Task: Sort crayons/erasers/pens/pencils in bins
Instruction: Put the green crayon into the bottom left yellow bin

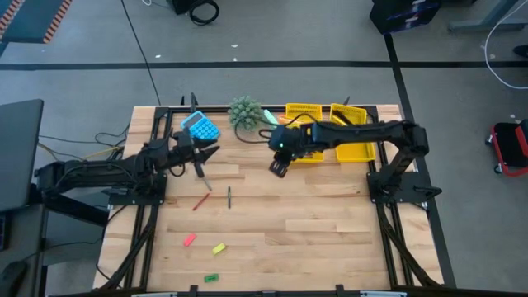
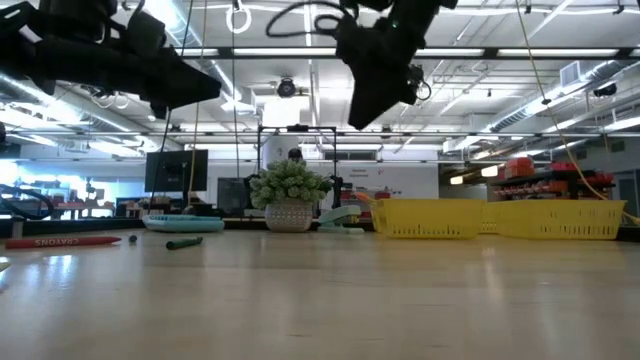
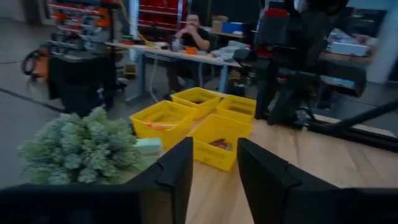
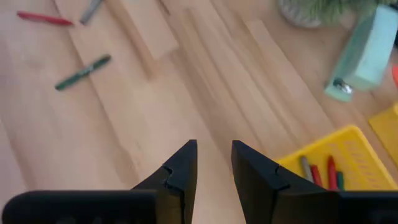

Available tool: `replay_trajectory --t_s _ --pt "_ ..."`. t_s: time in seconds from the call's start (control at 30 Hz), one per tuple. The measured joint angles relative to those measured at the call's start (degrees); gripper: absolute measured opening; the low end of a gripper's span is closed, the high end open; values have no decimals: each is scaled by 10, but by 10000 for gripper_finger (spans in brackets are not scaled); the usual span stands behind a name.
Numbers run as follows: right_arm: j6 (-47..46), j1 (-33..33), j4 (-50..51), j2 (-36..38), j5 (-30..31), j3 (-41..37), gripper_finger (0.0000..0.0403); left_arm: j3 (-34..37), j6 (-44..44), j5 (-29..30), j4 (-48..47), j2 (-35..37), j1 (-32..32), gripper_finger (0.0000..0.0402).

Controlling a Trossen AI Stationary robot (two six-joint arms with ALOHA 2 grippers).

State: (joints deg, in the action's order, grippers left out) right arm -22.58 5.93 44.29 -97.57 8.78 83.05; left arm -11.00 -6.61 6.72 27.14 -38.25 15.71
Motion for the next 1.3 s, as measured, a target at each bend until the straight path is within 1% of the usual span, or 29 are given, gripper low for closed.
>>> replay_trajectory --t_s 0.1,0.2,0.33,0.47,0.6,0.67,0.73,0.9,0.97,1.0,1.17,1.3 --pt "-13 -26 -14 -4 56 -1 106 -7 -1 -32 -11 -7 8 145" --pt "-13 -41 -32 -3 90 -1 106 -54 25 -36 -93 -33 9 144" --pt "-22 -44 -39 -3 102 -1 106 -158 61 -36 -238 -103 9 137" --pt "-56 -52 -42 -3 103 -7 106 -239 95 -36 -344 -161 12 137" --pt "-95 -77 -51 -3 102 -34 106 -279 106 -36 -453 -189 -2 142" --pt "-111 -87 -70 -3 111 -56 106 -286 102 -36 -499 -189 -11 143" --pt "-119 -91 -92 -3 126 -79 106 -287 62 -36 -527 -188 -20 143" --pt "-116 -84 -161 -3 157 -118 106 -288 -117 -35 -565 -187 -40 135" --pt "-107 -79 -180 -4 157 -122 106 -288 -147 -35 -572 -192 -59 130" --pt "-95 -77 -179 -3 157 -120 106 -288 -159 -34 -568 -198 -68 128" --pt "24 -59 -183 -3 171 -113 106 -288 -241 -24 -562 -221 -92 127" --pt "63 -41 -183 -3 193 -113 106 -288 -307 -24 -558 -253 -105 133"
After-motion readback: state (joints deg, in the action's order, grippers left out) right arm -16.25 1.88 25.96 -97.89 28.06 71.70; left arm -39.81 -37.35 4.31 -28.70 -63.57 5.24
